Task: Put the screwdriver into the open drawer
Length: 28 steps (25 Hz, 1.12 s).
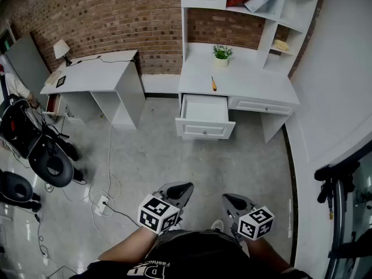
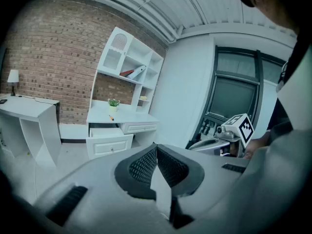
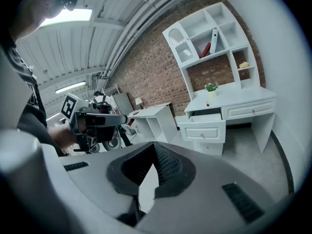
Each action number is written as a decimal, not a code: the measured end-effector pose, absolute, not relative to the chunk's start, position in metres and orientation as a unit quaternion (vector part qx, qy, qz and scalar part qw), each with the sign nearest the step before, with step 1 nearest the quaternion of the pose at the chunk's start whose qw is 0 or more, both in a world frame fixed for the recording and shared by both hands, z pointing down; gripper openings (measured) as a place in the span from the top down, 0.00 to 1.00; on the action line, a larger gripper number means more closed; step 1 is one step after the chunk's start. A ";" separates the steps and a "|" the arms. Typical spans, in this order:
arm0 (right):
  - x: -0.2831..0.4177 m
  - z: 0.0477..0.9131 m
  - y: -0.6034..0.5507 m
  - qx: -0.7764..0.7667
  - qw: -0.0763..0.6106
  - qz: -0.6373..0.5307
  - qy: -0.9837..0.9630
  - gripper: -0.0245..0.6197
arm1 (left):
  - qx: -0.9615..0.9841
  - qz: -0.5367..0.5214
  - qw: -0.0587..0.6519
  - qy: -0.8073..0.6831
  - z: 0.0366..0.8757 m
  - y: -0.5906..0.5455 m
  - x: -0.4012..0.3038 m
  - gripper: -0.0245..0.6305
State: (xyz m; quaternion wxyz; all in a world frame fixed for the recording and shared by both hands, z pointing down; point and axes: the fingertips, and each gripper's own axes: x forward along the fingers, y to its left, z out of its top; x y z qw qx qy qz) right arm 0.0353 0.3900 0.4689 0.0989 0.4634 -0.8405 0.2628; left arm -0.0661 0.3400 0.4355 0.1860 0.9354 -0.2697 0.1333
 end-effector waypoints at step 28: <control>-0.030 0.464 0.385 0.481 0.069 0.263 -0.833 0.95 | 0.943 0.125 0.179 -0.251 0.438 0.335 -0.129 0.93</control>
